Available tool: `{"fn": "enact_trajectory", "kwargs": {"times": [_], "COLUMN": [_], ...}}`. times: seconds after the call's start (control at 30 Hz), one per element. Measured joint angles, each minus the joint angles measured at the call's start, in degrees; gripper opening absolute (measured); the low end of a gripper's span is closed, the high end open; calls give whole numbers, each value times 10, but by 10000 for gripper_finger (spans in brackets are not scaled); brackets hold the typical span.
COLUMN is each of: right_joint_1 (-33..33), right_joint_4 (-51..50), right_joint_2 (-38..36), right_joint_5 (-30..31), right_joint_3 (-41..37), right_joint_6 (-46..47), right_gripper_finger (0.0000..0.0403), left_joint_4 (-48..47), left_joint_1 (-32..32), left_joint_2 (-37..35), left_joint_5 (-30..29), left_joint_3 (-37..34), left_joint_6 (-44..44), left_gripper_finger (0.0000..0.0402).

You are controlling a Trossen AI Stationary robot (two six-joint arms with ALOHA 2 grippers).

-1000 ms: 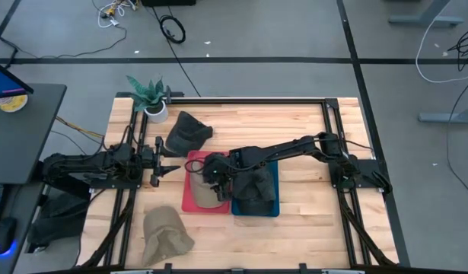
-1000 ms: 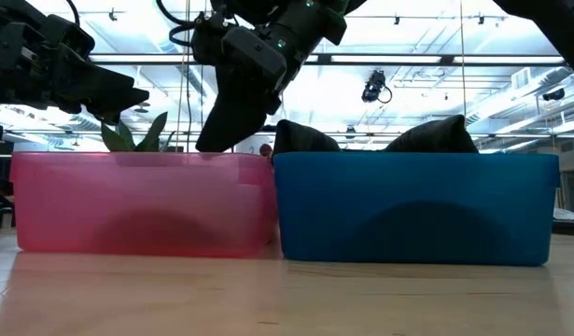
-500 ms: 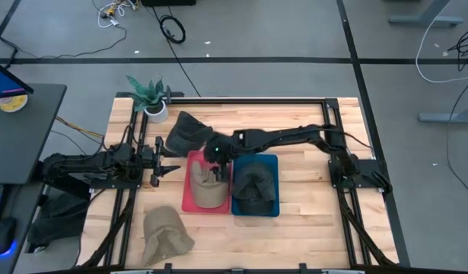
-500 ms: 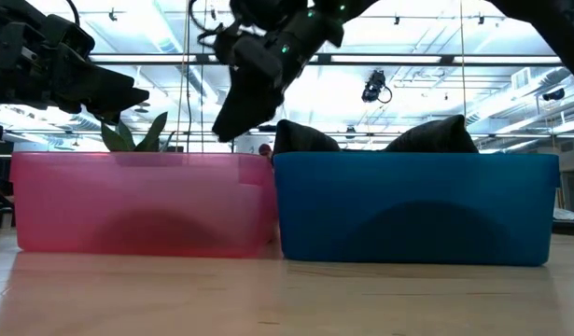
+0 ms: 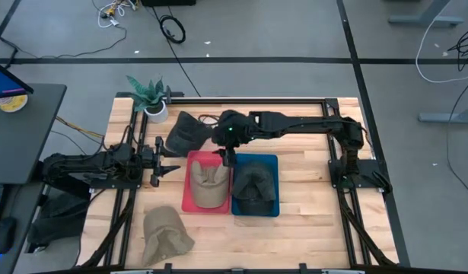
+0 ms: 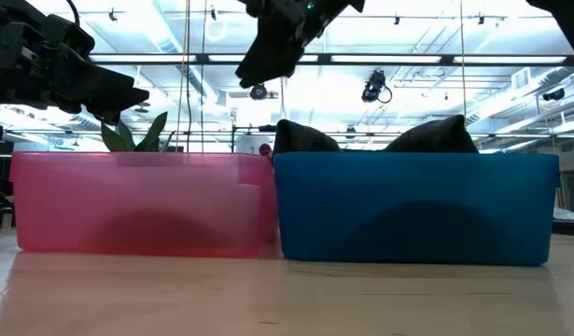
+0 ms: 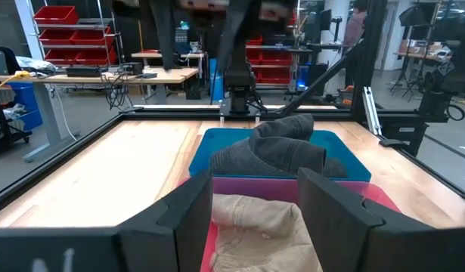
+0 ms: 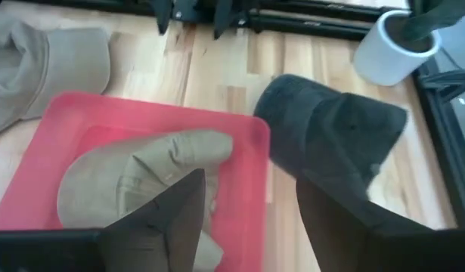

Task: Pick & Place hat
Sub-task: Put the brown cap into the red bin

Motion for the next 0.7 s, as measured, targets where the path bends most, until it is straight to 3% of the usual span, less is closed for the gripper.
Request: {"fn": "enact_trajectory", "kwargs": {"times": [0.2, 0.43, 0.7], "right_joint_1": [-9, -13, -12], "right_joint_4": [41, 221, 323], "right_joint_2": [-50, -178, -379], "right_joint_5": [0, -1, -2], "right_joint_3": [-49, -254, -456], "right_joint_6": [2, 11, 63], "right_gripper_finger": [193, 171, 152], "left_joint_4": [0, 1, 54], "left_joint_1": [0, 0, 0], "left_joint_2": [0, 0, 0], "left_joint_5": [0, 0, 0], "left_joint_3": [0, 0, 0], "left_joint_6": [0, -1, -48], "left_gripper_finger": [197, 197, 197]}}
